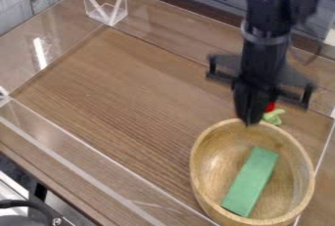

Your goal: Put the green block in the brown bowl

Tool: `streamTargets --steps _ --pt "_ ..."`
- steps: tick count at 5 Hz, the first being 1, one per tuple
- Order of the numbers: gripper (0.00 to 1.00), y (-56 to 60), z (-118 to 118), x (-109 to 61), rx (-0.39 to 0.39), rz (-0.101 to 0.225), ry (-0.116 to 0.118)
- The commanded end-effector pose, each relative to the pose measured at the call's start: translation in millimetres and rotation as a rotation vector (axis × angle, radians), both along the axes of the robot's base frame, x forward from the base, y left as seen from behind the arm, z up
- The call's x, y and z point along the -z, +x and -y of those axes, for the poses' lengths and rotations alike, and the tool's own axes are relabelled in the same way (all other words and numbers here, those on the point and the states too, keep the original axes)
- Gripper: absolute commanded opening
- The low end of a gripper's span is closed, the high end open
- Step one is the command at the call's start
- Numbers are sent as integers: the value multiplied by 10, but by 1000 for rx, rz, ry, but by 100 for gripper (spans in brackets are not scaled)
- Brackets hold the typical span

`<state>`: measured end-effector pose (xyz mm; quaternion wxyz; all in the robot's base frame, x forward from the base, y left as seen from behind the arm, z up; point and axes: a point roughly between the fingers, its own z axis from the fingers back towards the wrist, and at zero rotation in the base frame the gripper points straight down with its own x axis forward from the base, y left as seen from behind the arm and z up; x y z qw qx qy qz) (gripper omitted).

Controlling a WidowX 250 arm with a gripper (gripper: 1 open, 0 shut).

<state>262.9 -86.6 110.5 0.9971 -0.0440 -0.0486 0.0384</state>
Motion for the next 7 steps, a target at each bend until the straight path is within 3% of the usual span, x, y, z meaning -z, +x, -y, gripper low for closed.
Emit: streamTargets --steps 1,2,4,7 --pt "0 72 45 -196 -6 66 -18" --pt "100 60 44 -190 -12 62 -18" --pt "100 65 35 -172 -19 51 -14" --pt "100 33 58 36 -20 0 -1"
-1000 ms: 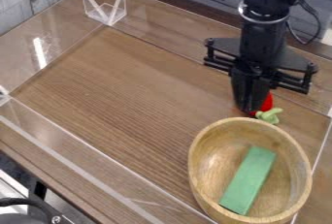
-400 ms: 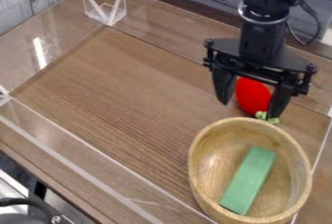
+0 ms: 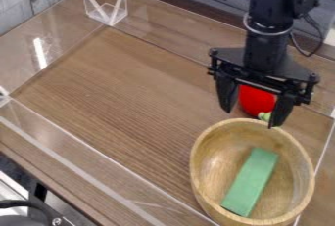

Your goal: Put the green block in the brown bowl

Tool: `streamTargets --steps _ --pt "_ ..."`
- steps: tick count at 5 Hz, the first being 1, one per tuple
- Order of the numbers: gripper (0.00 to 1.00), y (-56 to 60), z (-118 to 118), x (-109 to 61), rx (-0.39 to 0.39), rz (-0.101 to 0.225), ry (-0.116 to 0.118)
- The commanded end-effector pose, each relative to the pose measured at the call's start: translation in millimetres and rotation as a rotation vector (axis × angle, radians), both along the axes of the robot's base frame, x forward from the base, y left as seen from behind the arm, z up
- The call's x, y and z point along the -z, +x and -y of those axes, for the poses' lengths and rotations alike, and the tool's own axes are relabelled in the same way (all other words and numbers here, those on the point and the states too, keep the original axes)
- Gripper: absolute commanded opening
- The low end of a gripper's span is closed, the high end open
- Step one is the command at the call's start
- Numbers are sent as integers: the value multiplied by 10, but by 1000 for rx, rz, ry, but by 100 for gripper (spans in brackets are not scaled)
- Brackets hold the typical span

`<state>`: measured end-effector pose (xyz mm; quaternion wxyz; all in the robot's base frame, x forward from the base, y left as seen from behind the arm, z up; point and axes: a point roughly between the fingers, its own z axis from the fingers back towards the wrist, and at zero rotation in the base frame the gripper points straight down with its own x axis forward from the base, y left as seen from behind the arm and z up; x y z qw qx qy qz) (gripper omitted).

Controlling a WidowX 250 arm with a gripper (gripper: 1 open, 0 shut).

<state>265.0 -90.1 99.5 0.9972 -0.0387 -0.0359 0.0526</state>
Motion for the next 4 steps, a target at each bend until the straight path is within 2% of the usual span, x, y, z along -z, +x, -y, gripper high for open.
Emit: streamTargets --steps 1,3,4 --pt "100 -37 50 16 20 3 -9" --pt "100 -257 212 240 62 -23 -26" --pt "100 -300 261 372 75 -38 -30"
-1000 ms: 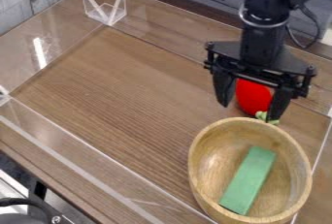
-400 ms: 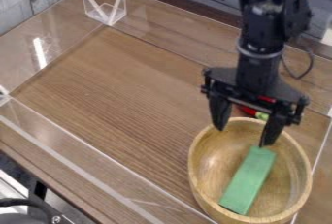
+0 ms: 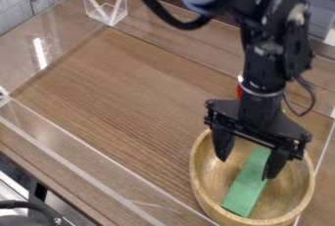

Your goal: Put the green block in the brown bowl

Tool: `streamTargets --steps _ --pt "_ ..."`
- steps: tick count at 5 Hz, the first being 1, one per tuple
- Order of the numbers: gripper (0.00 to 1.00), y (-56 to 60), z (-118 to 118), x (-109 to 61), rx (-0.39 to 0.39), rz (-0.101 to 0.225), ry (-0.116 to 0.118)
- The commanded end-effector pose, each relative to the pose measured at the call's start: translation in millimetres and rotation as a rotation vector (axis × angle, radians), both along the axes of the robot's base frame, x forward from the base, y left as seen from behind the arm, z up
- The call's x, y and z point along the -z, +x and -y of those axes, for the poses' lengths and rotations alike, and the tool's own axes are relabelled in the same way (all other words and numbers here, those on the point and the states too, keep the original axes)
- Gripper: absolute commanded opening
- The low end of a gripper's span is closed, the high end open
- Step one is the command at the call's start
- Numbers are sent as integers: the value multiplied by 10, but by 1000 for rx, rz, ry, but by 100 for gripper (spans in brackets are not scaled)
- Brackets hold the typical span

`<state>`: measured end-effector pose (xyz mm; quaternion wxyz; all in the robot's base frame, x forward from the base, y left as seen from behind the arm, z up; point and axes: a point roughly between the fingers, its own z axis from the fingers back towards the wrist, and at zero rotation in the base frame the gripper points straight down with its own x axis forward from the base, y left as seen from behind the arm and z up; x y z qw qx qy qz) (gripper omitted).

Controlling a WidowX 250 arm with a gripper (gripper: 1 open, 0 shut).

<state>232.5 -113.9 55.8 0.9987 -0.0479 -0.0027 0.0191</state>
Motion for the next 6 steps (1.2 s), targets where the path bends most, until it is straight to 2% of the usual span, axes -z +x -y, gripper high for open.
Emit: streamTargets --steps 1,2,3,6 --pt "100 12 28 64 -1 6 -12" --pt "100 0 23 176 -7 -9 -11" --pt "0 -3 13 236 -12 -15 -11" --pt "0 -39 3 64 9 0 2"
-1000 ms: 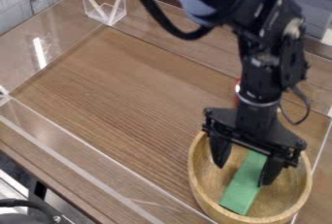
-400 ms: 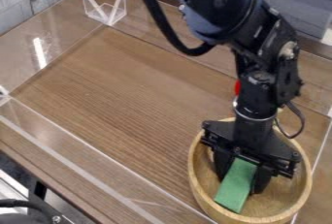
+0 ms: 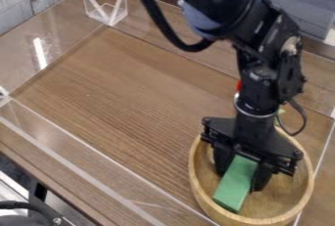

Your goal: Put the green block in the brown bowl

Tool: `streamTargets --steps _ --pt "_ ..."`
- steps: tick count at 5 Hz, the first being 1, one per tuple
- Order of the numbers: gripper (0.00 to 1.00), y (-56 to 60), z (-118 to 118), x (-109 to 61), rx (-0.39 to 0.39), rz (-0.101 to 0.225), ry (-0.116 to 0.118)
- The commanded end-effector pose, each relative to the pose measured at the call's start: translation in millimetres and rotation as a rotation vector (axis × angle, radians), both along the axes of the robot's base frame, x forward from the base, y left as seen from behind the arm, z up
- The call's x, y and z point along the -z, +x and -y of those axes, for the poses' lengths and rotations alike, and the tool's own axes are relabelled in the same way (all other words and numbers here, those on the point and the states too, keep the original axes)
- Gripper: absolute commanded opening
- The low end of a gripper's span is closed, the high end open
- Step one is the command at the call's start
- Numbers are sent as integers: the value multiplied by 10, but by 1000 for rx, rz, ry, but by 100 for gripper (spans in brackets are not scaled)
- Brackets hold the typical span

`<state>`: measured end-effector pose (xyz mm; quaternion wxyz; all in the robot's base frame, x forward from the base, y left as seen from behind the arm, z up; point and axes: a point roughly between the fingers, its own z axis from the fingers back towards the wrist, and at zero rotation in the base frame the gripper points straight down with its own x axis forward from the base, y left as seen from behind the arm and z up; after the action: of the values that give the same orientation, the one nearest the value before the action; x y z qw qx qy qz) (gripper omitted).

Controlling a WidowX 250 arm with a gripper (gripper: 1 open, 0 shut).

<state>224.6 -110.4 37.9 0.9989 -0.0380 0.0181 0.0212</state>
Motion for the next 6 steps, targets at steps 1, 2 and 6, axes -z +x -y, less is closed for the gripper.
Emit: streamTargets --steps 1,2,6 --pt "0 29 36 -202 18 54 -12" --pt "0 23 32 -285 25 67 -6" --pt "0 52 -79 -593 86 134 7"
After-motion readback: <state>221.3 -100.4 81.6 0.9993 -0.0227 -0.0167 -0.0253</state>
